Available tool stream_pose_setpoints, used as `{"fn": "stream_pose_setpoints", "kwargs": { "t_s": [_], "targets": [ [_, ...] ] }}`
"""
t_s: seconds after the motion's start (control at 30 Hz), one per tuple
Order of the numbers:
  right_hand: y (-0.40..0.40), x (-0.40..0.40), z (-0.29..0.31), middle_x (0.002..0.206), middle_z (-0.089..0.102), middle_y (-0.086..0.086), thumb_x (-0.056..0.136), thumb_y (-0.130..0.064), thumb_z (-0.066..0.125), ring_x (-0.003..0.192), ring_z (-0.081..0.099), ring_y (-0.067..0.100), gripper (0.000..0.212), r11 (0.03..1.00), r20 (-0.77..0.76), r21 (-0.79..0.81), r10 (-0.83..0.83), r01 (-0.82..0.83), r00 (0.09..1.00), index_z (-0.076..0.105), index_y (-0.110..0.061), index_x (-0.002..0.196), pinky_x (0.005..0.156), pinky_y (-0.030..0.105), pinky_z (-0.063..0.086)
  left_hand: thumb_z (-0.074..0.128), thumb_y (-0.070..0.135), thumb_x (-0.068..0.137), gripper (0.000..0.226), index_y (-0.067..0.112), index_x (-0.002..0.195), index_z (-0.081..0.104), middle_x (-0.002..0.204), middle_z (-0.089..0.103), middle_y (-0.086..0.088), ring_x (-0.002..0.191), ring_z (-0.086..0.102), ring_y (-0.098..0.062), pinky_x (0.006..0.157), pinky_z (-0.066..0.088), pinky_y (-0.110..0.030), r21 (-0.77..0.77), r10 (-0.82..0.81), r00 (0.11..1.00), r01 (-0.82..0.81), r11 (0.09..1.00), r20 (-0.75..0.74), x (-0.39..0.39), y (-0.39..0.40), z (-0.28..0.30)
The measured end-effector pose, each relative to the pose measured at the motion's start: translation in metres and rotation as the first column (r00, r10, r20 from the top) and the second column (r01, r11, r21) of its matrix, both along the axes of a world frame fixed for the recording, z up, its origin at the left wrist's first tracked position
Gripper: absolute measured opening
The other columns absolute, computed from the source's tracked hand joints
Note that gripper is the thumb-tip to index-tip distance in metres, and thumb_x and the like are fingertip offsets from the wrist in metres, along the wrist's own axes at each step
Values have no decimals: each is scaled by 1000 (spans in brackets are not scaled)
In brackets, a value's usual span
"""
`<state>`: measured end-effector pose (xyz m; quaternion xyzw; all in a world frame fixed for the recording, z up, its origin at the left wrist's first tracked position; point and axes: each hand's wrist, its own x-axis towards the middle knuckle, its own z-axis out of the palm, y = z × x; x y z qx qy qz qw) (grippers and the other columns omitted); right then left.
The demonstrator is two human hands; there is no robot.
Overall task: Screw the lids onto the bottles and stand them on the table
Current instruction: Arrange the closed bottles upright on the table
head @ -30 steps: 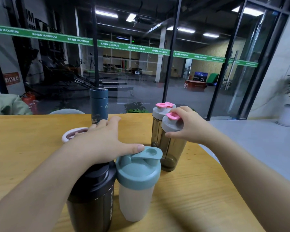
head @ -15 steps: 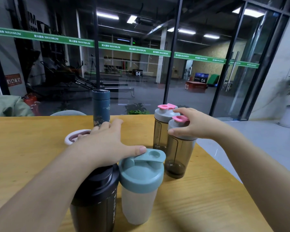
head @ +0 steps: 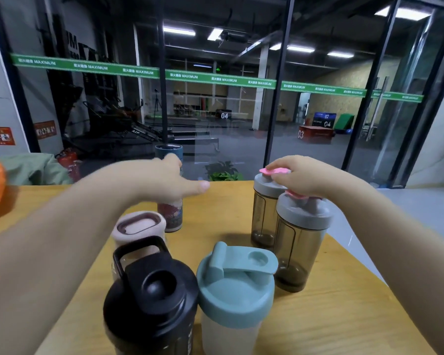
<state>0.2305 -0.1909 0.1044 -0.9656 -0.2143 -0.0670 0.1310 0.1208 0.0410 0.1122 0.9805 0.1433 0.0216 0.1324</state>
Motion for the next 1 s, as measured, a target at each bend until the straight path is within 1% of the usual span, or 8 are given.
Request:
{"fn": "stream_pose_setpoints", "kwargs": {
  "t_s": [0.1, 0.2, 0.3, 0.37, 0.5, 0.63, 0.87, 1.0],
  "targets": [
    [-1, 15, 8, 137, 54, -4, 97, -30, 49, 117, 54, 22, 35, 1000, 18, -12, 5, -5, 1000, 53, -31, 132, 86, 28, 40, 54, 70, 77, 98, 14, 148, 16, 149, 25, -16, 127, 40, -35, 99, 39, -42, 59, 75, 996, -78, 995, 46, 35, 12, 5],
    [-2, 25, 12, 143, 49, -5, 95, -33, 54, 127, 48, 18, 42, 1000, -52, -13, 24, -25, 998, 50, -29, 137, 89, 24, 35, 61, 66, 76, 104, 24, 151, 2, 155, 8, -14, 133, 32, -37, 86, 36, -38, 57, 106, 990, -112, 992, 97, 67, 25, 3],
    [-3, 33, 9, 140, 52, -7, 94, -39, 56, 125, 49, 16, 40, 999, -98, 24, 44, -42, 994, 53, -34, 134, 89, 25, 34, 65, 66, 72, 113, 32, 150, -10, 159, -11, -12, 142, 9, -41, 106, 26, -51, 25, 114, 983, -119, 993, 143, 94, 39, 0],
    [-2, 38, 5, 137, 55, -8, 94, -40, 56, 116, 51, 14, 36, 998, -97, 39, 54, -51, 994, 57, -35, 130, 89, 27, 34, 63, 67, 73, 111, 34, 150, -9, 159, -15, -11, 144, 3, -41, 111, 19, -55, -5, 98, 982, -98, 995, 159, 110, 45, -3],
    [0, 42, -1, 129, 61, -8, 92, -43, 58, 100, 51, 9, 35, 995, -57, 79, 69, -65, 996, 63, -32, 125, 85, 27, 35, 49, 68, 82, 97, 16, 152, 7, 158, 5, -16, 140, 22, -40, 110, 29, -51, -77, 100, 989, -91, 993, 110, 133, 48, -12],
    [0, 46, -2, 127, 63, -4, 89, -46, 61, 109, 57, 15, 34, 995, -37, 91, 55, -52, 998, 65, -32, 119, 85, 28, 39, 50, 60, 87, 78, 0, 135, 34, 138, 35, -21, 120, 43, -42, 91, 41, -44, 25, 185, 953, -196, 980, 240, 140, 36, -14],
    [2, 43, -5, 129, 61, 1, 90, -45, 59, 114, 56, 19, 34, 995, -22, 92, 48, -45, 999, 64, -30, 121, 82, 28, 39, 67, 40, 84, 61, -2, 121, 42, 128, 40, -23, 109, 49, -40, 80, 43, -42, -16, 195, 926, -201, 980, 324, 142, 33, -13],
    [5, 41, -4, 135, 56, 1, 90, -43, 60, 119, 54, 20, 43, 994, -2, 101, 47, -47, 999, 56, -28, 130, 85, 26, 38, 74, 34, 80, 65, 2, 122, 38, 117, 54, -19, 103, 53, -35, 78, 47, -42, -105, 103, 934, -71, 992, 343, 139, 35, -9]
  ]
}}
